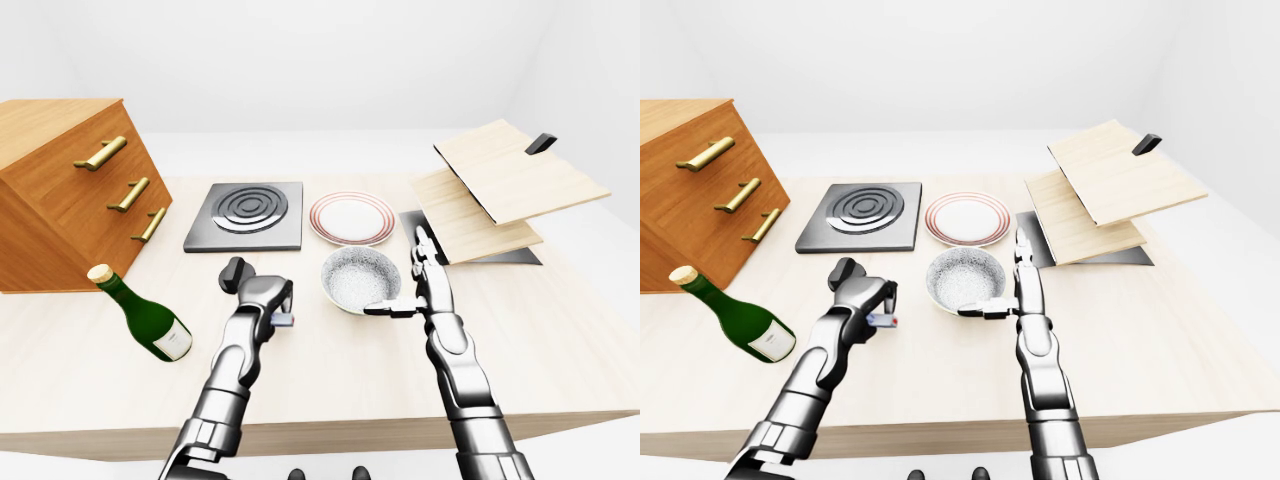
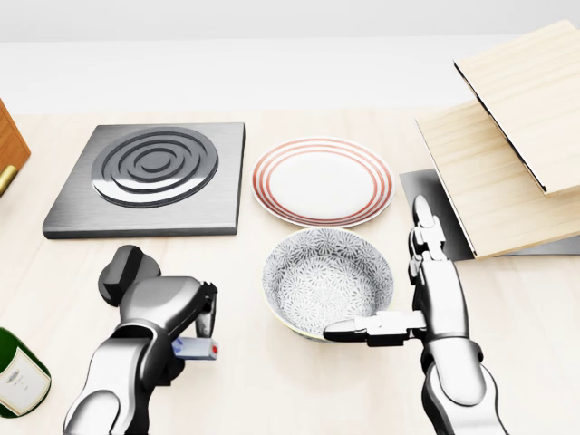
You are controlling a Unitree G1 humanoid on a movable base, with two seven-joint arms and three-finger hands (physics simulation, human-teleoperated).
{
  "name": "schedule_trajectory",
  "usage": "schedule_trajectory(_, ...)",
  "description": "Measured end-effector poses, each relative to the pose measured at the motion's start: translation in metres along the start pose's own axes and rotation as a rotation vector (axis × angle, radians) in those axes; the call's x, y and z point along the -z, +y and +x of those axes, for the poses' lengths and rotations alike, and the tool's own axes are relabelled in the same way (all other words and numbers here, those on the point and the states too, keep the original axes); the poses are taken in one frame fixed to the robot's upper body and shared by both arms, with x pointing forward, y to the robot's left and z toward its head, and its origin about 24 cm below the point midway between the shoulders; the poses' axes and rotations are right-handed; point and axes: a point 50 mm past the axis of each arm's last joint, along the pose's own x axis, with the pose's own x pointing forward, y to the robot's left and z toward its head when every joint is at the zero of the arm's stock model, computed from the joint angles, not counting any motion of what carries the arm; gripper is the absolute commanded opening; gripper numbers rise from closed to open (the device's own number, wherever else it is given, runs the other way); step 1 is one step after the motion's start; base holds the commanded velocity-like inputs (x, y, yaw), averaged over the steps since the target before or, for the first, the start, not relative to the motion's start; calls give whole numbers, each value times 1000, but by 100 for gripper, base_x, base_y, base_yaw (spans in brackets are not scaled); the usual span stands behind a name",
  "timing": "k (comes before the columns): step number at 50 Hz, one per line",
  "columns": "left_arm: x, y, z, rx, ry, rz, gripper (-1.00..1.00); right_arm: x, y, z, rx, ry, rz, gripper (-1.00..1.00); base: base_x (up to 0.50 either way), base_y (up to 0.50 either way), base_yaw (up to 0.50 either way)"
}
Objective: Pick up the cream cheese and put it in the bowl.
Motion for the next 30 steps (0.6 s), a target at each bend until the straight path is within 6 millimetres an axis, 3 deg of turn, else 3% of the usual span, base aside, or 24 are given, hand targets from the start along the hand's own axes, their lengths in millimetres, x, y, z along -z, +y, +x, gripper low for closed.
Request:
schedule_trajectory(16, -9, 51, -22, -69, -28, 33, -100, 1, 0, 0, 1, 4, 1, 100, 0, 0, 0)
schedule_trajectory(30, -34, 95, -38, -147, -77, 69, -100, -2, -1, 0, 3, -8, 5, 100, 0, 0, 0)
